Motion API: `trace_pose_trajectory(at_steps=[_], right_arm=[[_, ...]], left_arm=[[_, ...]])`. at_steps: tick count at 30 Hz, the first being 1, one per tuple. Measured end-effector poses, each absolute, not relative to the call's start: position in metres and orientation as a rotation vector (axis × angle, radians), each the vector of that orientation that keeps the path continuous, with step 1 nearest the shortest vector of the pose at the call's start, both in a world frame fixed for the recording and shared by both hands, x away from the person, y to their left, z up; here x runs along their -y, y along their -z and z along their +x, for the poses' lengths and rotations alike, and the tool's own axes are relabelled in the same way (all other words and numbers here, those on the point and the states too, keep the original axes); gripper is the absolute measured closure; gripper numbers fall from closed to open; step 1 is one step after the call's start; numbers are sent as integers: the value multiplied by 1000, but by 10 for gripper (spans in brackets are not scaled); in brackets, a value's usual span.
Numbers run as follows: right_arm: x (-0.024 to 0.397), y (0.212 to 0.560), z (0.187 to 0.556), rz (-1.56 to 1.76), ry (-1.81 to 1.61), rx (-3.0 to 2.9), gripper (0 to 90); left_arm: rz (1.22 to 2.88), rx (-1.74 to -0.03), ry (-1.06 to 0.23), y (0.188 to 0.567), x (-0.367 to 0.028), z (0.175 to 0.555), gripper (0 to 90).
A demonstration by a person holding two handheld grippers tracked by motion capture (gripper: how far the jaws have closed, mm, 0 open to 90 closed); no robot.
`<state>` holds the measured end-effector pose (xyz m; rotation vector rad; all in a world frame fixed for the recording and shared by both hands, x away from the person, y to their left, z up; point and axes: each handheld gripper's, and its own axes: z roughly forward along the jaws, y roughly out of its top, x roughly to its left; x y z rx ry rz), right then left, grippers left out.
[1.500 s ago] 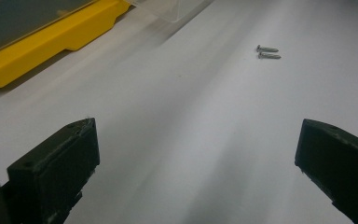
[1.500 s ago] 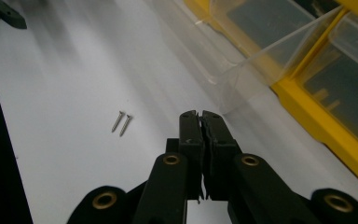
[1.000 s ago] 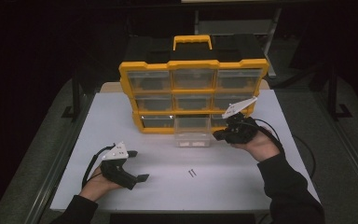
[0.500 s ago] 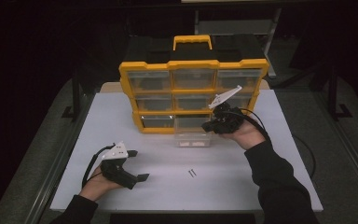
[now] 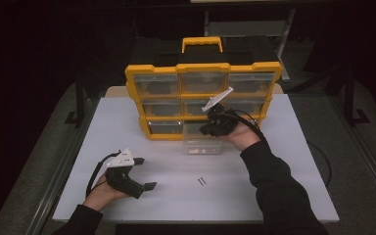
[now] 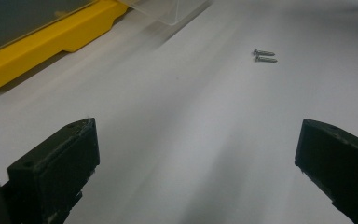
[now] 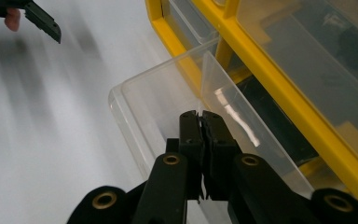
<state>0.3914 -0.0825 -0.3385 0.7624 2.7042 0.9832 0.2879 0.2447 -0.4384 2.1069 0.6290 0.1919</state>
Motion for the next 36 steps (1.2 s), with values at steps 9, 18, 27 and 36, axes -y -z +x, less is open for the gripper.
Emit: trace_pose_trajectory(at_steps=[9,18,27,36], right_arm=[[74,347,398,756,-961,-2726,848],[81,339,394,773,-1000,-2702,818],[92,330,380,757,-1019,-2721,885],[103,334,363,778,-1047,-2729,885]], left_arm=[[2106,-629,-189,438,-245,288,0],[2108,-629,-189,439,-245,288,0],[2108,-630,-191,439,-245,288,0],[2110,-631,-191,439,-245,288,0]])
